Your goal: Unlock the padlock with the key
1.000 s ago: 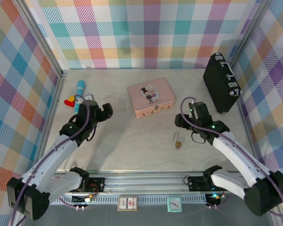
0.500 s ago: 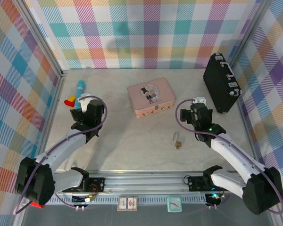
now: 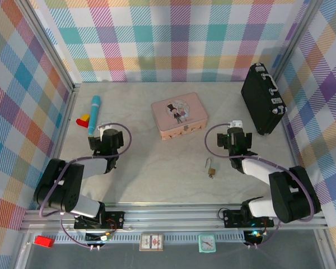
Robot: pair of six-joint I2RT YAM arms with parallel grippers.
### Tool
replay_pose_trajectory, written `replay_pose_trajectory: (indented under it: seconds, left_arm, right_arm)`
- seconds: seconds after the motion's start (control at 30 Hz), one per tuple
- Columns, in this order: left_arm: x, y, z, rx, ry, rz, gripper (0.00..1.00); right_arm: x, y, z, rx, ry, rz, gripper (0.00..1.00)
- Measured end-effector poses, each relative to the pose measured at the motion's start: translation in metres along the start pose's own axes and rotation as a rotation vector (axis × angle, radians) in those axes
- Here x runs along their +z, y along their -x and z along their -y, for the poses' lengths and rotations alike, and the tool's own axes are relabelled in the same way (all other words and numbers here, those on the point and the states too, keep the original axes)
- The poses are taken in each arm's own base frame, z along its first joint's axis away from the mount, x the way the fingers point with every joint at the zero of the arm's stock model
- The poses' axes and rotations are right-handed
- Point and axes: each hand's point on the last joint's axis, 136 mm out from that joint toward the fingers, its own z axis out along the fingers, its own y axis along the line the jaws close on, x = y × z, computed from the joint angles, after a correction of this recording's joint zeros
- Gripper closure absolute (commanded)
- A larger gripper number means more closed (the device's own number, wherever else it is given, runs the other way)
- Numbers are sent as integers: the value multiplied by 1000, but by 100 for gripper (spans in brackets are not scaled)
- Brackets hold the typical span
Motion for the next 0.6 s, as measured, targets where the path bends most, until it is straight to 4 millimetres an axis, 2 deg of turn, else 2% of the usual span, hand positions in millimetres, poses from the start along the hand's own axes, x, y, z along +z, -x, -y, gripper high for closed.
replay_pose_trajectory:
  seconds: [0.07, 0.13, 0.23, 0.43, 0.6]
  left_arm:
    - [4, -18, 3, -7, -55, -3, 0]
    - [4, -27, 2, -21, -84, 0, 0]
    - [9, -24, 8, -40, -130, 23, 0]
    - [14, 6, 20, -77, -190, 85, 0]
    - [15, 6, 18, -82, -197, 81, 0]
  right_arm:
    - [5, -3, 0, -13, 31, 36, 1]
    - [9, -5, 0, -12, 66, 60, 1]
    - [18, 2, 5, 27, 97, 106, 1]
    - [37, -3, 15, 118, 189, 94, 1]
    - [37, 1, 12, 143, 240, 104, 1]
